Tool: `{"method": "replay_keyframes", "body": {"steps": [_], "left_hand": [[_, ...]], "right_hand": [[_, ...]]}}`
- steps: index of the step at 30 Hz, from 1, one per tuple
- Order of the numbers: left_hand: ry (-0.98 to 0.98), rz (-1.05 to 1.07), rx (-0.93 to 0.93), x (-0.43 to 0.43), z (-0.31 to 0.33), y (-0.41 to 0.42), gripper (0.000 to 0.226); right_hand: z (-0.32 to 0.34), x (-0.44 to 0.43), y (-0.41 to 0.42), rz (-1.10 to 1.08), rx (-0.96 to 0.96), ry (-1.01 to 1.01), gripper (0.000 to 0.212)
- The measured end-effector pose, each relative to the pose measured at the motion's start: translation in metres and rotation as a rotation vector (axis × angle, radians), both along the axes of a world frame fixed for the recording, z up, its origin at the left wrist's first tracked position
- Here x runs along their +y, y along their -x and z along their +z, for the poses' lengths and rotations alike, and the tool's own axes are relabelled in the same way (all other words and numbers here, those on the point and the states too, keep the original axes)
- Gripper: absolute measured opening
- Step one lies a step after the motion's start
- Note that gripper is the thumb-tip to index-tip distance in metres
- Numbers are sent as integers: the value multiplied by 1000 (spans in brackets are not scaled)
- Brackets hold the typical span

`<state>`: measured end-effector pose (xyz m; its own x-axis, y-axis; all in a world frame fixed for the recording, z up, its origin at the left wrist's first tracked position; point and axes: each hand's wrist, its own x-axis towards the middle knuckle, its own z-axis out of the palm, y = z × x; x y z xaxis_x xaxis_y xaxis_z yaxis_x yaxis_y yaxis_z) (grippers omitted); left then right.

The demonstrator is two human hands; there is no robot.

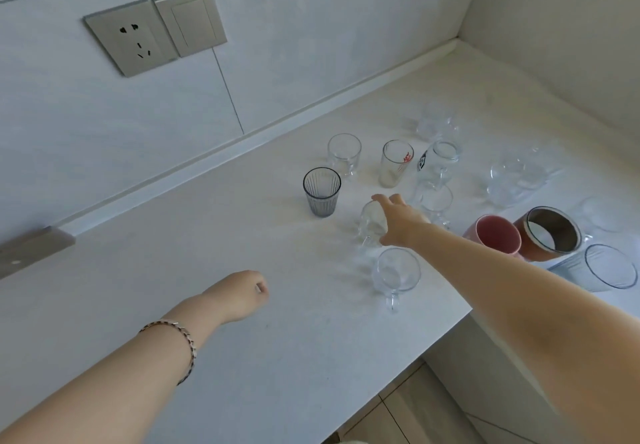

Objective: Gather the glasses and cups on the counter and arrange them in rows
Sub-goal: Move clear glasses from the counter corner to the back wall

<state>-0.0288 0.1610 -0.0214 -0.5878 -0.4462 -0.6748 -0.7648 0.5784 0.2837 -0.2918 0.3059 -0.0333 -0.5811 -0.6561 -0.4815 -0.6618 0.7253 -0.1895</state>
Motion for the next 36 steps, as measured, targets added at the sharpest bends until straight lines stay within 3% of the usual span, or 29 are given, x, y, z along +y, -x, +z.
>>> {"method": "replay_keyframes", "body": {"steps": [6,13,25,33,36], "left_hand": [[-12,54,-31,-4,-11,-24,8],[-14,139,-39,-18,-7,-76,10],[23,534,-56,-63,4,-308,10],[18,675,-56,-123,-5,-475,11],[-4,693,-24,-152,-10,-515,22]], "right_hand": [[10,-1,-8,35,25,-16,92],[32,-25,-74,302,51,60,89],[41,-156,-317,642,-147,130,85],[26,-259,-480,593,-190,95,88],[19,-302,-518,506,-204,119,90]]}}
